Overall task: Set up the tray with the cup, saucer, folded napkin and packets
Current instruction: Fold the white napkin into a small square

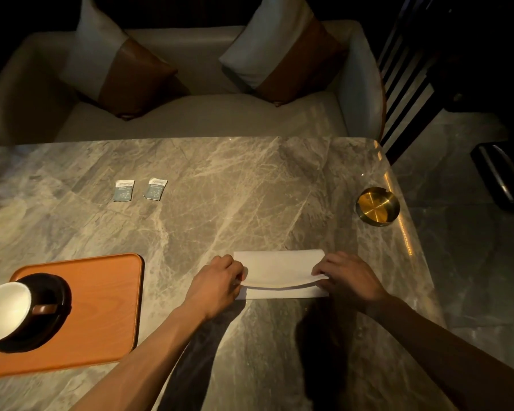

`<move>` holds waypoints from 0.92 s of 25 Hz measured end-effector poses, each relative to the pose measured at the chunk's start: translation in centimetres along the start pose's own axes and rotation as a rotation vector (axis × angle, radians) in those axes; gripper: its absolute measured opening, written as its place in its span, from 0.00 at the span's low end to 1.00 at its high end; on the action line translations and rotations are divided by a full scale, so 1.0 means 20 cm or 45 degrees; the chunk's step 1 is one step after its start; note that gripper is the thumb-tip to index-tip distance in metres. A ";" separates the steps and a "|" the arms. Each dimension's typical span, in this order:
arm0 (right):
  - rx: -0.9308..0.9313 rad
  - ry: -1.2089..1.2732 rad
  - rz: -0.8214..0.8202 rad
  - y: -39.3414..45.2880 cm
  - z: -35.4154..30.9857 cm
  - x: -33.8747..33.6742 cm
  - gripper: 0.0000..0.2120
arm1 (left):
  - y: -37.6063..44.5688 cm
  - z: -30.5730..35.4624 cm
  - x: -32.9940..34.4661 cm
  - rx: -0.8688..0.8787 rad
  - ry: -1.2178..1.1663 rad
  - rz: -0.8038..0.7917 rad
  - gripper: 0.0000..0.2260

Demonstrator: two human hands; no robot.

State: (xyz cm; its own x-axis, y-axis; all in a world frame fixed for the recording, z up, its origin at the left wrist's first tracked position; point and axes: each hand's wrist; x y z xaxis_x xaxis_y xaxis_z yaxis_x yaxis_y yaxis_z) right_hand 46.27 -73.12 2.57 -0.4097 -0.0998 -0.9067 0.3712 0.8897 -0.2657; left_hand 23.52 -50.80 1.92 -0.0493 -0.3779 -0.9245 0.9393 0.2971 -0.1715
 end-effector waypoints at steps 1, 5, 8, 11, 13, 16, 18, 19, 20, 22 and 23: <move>-0.005 0.012 0.011 -0.02 0.00 0.03 0.12 | -0.01 0.00 0.03 0.003 0.006 -0.024 0.05; -0.029 0.035 0.071 -0.06 0.02 0.11 0.09 | -0.04 0.02 0.12 -0.003 -0.005 -0.105 0.07; -0.033 0.022 0.090 -0.08 0.02 0.16 0.09 | -0.07 0.03 0.16 -0.015 -0.013 -0.118 0.05; -0.017 -0.005 0.062 -0.09 0.03 0.19 0.11 | -0.10 0.04 0.18 -0.003 -0.030 -0.093 0.05; -0.034 -0.056 0.052 -0.10 0.03 0.20 0.12 | -0.12 0.04 0.19 -0.010 -0.052 -0.088 0.09; -0.064 -0.132 0.162 -0.14 0.02 0.20 0.12 | -0.15 0.06 0.21 -0.030 0.019 -0.084 0.12; -0.079 -0.155 0.230 -0.15 0.01 0.20 0.14 | -0.15 0.06 0.22 -0.021 0.079 -0.072 0.10; -0.089 -0.157 0.263 -0.15 0.01 0.20 0.14 | -0.14 0.06 0.22 -0.017 0.092 -0.074 0.09; -0.097 -0.159 0.283 -0.14 0.00 0.21 0.14 | -0.14 0.05 0.22 -0.011 0.102 -0.075 0.08; -0.137 -0.169 0.311 -0.13 -0.03 0.23 0.15 | -0.12 0.01 0.19 -0.018 0.133 -0.061 0.06; -0.173 -0.179 0.327 -0.12 -0.04 0.25 0.15 | -0.11 -0.01 0.18 -0.040 0.155 -0.049 0.05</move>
State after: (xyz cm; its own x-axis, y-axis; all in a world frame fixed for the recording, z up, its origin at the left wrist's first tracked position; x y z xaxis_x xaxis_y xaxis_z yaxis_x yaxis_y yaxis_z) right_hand 42.57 -75.38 -1.07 -0.1946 0.0833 -0.9773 0.3290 0.9442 0.0150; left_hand 21.21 -52.57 -1.12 -0.1278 -0.2812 -0.9511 0.9248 0.3126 -0.2167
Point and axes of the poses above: each hand's wrist, its own y-axis towards the middle knuckle, its own x-axis out of the palm, z = x × y, and after that the axes turned 4 degrees about x, right-handed
